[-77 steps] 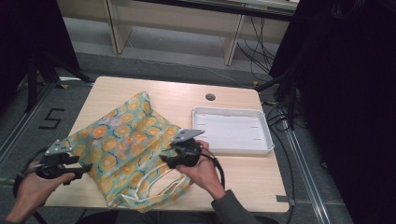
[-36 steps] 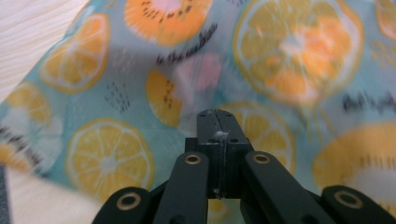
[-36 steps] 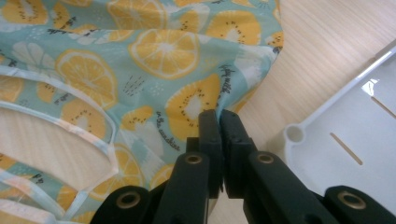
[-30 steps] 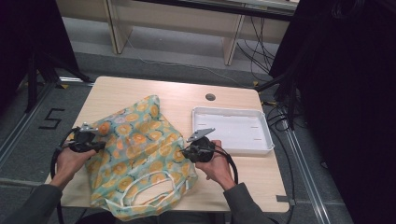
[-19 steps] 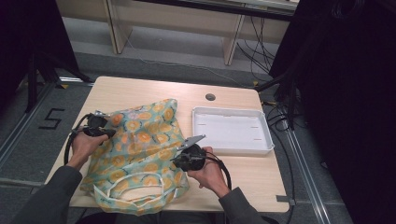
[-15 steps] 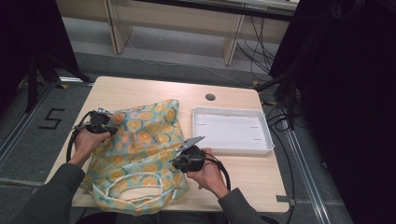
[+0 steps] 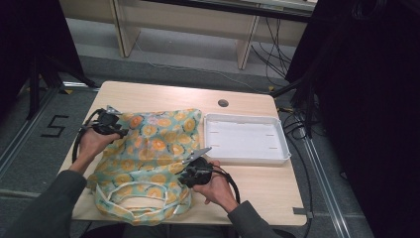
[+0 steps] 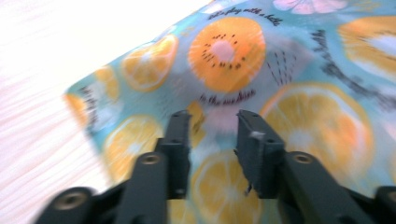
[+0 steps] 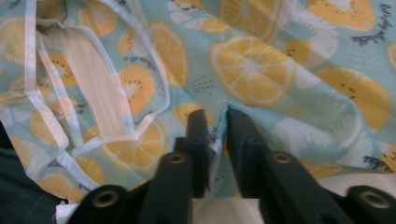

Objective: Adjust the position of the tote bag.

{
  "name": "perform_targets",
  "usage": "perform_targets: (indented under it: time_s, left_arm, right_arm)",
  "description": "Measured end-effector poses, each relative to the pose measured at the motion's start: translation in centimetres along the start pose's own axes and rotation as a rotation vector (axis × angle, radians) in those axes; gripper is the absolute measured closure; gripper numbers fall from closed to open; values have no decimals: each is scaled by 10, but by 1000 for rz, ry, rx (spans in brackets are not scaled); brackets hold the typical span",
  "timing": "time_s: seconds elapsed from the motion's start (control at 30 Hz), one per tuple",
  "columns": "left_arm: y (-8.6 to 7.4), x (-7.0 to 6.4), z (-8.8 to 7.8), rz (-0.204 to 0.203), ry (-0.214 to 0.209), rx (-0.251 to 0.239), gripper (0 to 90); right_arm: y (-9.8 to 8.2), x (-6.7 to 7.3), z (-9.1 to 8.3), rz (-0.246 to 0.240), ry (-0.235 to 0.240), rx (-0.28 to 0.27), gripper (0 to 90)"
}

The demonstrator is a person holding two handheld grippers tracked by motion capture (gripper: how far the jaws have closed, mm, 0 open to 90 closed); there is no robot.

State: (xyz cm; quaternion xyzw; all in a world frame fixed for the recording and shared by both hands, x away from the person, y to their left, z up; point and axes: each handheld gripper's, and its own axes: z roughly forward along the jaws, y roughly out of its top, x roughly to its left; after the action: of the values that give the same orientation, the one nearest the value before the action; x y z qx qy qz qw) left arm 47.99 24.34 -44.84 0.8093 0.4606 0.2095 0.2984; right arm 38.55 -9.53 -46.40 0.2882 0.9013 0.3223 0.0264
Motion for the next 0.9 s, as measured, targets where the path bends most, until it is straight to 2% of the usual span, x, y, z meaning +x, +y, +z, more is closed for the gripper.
perform_targets:
  time_s: [0.03, 0.07, 0.1, 0.13, 0.17, 0.2, 0.23, 0.27, 0.3, 0.33, 0.37, 0.4, 0.43, 0.47, 0.5, 0.53, 0.57, 0.67, 0.73, 0.77, 0.8, 0.83, 0.87, 0.9]
  left_arm:
    - [0, 0, 0, 0, 0, 0, 542]
    - [-5, -1, -10, 12, -4, 1, 509]
    - [-10, -2, -22, 14, -2, -4, 509]
    - [-22, -6, -43, 15, -46, -17, 481]
    - [-29, -9, -53, 27, -72, -25, 470]
    - [-36, -13, -63, 37, -78, -36, 456]
    - [-36, -13, -63, 37, -78, -36, 445]
    - [-49, -22, -77, 60, -120, -3, 429]
    - [-56, -26, -84, 77, -130, -2, 420]
    - [-62, -30, -90, 81, -143, -11, 414]
    - [-67, -32, -96, 89, -165, -16, 403]
    - [-72, -34, -102, 89, -172, -18, 395]
    - [-72, -34, -102, 89, -172, -18, 386]
    - [-79, -37, -111, 80, -155, -39, 379]
    - [-83, -38, -116, 74, -145, -39, 378]
    - [-87, -39, -118, 56, -138, -60, 379]
    - [-87, -39, -118, 56, -138, -60, 378]
    - [-100, -41, -122, 88, -137, -31, 373]
    - [-106, -42, -119, 59, -132, -42, 373]
    - [-108, -44, -117, 28, -130, -53, 373]
    - [-108, -42, -117, 45, -122, -32, 372]
    - [-110, -43, -117, 40, -124, -37, 368]
    - [-111, -45, -116, 4, -124, -56, 360]
    - [-112, -46, -117, 10, -123, -42, 350]
  right_arm:
    - [0, 0, 0, 0, 0, 0, 753]
    - [0, -2, -4, 17, -15, -9, 679]
    - [0, -2, -4, 17, -15, -9, 679]
    - [0, -3, -10, 27, -32, -20, 607]
    - [1, -2, -14, 29, -44, -14, 574]
    - [0, -1, -17, 23, -61, -28, 549]
    - [0, -1, -21, 24, -68, -33, 530]
    - [-1, 2, -25, 43, -70, -44, 513]
    - [-1, 2, -29, 34, -79, -43, 502]
    - [-3, 4, -30, 47, -93, -66, 491]
    - [-5, 5, -33, 36, -77, -86, 480]
    - [-5, 6, -36, 20, -66, -77, 476]
    - [-6, 7, -36, -3, -58, -92, 469]
    - [-7, 11, -35, -3, -36, -110, 467]
    - [-7, 13, -35, -23, -22, -115, 465]
    - [-6, 16, -35, -40, -6, -100, 459]
    - [-7, 20, -33, -43, 11, -110, 453]
    - [-6, 30, -29, -89, 75, -78, 448]
    - [-6, 37, -25, -103, 126, -70, 449]
    - [-6, 40, -23, -111, 142, -65, 449]
    - [-7, 44, -20, -119, 155, -55, 448]
    - [-7, 47, -17, -137, 164, -47, 449]
    - [-9, 51, -14, -139, 183, -39, 449]
    - [-9, 54, -12, -150, 190, -28, 449]
